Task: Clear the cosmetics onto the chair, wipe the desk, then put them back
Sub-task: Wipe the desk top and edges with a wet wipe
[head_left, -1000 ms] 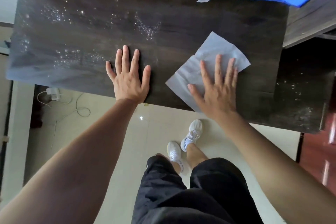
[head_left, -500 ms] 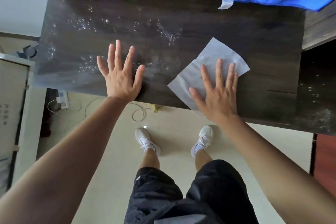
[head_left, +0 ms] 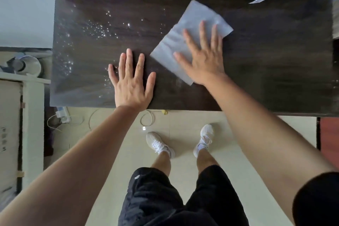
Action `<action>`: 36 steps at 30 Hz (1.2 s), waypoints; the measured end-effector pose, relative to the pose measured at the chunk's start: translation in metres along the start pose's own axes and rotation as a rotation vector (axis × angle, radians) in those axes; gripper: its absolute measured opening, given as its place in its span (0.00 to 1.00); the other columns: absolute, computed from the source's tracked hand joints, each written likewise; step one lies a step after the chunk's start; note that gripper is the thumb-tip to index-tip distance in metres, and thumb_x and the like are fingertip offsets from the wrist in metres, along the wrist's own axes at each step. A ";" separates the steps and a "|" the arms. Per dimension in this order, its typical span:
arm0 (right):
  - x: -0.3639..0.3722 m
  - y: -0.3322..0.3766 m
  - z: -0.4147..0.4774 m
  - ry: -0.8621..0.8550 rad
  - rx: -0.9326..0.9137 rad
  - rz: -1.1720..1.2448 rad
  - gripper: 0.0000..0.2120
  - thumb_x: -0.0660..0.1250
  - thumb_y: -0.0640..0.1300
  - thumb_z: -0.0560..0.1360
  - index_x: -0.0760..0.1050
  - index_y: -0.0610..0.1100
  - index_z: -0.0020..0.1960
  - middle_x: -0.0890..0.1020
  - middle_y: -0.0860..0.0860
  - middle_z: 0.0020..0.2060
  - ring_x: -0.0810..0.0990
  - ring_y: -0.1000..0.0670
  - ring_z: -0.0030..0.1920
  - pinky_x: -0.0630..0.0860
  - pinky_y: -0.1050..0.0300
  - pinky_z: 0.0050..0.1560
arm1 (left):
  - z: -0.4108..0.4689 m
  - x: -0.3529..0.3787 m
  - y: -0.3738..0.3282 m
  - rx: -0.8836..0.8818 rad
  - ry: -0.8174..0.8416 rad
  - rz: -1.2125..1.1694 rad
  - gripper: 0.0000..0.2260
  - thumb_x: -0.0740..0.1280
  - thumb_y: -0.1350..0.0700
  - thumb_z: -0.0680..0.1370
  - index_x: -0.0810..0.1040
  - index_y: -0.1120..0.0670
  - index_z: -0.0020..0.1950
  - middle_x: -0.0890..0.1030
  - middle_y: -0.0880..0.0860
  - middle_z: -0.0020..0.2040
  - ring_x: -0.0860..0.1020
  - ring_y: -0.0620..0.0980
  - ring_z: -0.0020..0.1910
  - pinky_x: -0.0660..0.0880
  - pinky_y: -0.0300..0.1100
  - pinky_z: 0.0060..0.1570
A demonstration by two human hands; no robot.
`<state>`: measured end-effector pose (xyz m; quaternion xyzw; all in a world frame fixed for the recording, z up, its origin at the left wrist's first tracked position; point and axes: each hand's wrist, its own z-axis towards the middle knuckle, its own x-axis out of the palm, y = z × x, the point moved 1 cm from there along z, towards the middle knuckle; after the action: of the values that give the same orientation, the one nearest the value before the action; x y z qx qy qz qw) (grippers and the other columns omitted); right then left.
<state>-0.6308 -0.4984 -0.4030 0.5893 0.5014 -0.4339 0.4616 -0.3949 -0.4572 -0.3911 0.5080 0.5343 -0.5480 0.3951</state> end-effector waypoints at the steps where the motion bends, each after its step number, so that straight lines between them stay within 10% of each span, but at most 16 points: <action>1: -0.004 -0.011 0.009 -0.001 0.088 0.018 0.37 0.39 0.75 0.76 0.42 0.61 0.81 0.42 0.43 0.82 0.38 0.34 0.79 0.39 0.36 0.78 | 0.000 0.000 -0.001 0.000 0.004 0.002 0.31 0.42 0.35 0.81 0.58 0.49 0.80 0.52 0.55 0.82 0.49 0.54 0.80 0.43 0.63 0.76; 8: -0.015 -0.008 0.045 -0.017 0.394 0.091 0.38 0.37 0.75 0.75 0.41 0.59 0.81 0.41 0.42 0.81 0.37 0.31 0.78 0.38 0.33 0.77 | 0.001 0.000 -0.002 0.000 -0.028 0.004 0.31 0.45 0.36 0.82 0.60 0.51 0.79 0.55 0.56 0.81 0.51 0.55 0.80 0.45 0.62 0.76; 19: 0.003 -0.017 -0.044 0.031 -0.377 -0.036 0.36 0.44 0.73 0.79 0.46 0.56 0.82 0.46 0.43 0.82 0.42 0.34 0.80 0.45 0.36 0.79 | 0.000 -0.002 -0.003 0.010 -0.057 -0.011 0.32 0.45 0.36 0.82 0.62 0.55 0.78 0.57 0.58 0.80 0.54 0.57 0.79 0.47 0.63 0.76; 29: -0.026 -0.017 0.060 0.074 -0.154 -0.053 0.38 0.39 0.74 0.77 0.39 0.58 0.81 0.39 0.44 0.81 0.36 0.34 0.79 0.38 0.37 0.79 | 0.000 -0.001 -0.002 0.015 -0.086 0.004 0.32 0.46 0.36 0.82 0.63 0.56 0.78 0.58 0.59 0.80 0.56 0.58 0.79 0.49 0.64 0.75; 36: -0.017 0.049 0.053 0.054 -0.378 -0.040 0.38 0.40 0.72 0.78 0.44 0.55 0.82 0.45 0.43 0.82 0.41 0.33 0.80 0.42 0.37 0.79 | 0.000 0.002 -0.001 0.031 -0.100 0.005 0.32 0.45 0.36 0.82 0.61 0.55 0.79 0.58 0.59 0.80 0.56 0.58 0.79 0.49 0.64 0.75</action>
<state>-0.5864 -0.5567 -0.3914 0.4934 0.5978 -0.3251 0.5417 -0.3964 -0.4569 -0.3926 0.4874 0.5039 -0.5800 0.4149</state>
